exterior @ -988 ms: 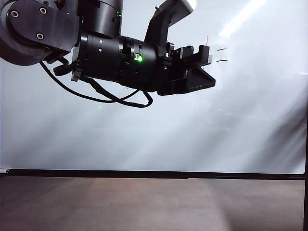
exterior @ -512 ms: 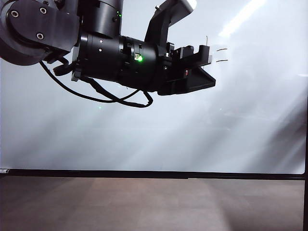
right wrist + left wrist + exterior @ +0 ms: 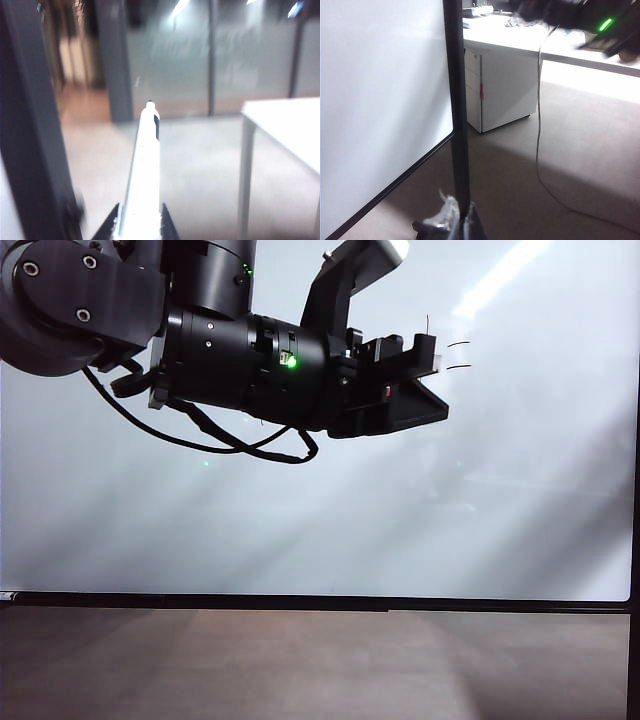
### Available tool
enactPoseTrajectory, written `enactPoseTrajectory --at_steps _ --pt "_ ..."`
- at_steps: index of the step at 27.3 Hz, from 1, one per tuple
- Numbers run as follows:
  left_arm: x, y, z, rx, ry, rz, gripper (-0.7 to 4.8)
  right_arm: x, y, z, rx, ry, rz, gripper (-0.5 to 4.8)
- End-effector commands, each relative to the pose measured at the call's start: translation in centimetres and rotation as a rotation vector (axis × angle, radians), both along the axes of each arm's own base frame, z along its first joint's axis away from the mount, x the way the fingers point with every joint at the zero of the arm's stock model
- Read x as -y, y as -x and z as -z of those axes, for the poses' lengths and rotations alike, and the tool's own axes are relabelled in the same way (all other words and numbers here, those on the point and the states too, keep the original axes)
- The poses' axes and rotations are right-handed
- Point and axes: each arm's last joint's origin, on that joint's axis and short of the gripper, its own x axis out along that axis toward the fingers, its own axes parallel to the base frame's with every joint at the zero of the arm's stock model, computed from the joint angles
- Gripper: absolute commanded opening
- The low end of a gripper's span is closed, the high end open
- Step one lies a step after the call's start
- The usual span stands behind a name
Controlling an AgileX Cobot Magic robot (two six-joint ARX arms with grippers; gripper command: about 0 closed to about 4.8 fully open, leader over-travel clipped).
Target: Reach to the right to find the marker pen, pick it up, and write the answer to the math problem on the whiteboard.
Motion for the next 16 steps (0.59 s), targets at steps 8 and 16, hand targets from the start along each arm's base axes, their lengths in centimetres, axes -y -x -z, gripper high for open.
enactPoseTrajectory --at_steps 8,16 --pt "0.1 0.0 -0.1 0.002 -0.002 0.004 0.27 -8.2 15.3 -12.9 -0.018 -0.092 0.144 -0.06" --pt "0.1 0.1 -0.1 0.000 -0.004 0.004 0.27 -14.4 24.2 -13.2 0.069 -0.055 -0.025 -0.06"
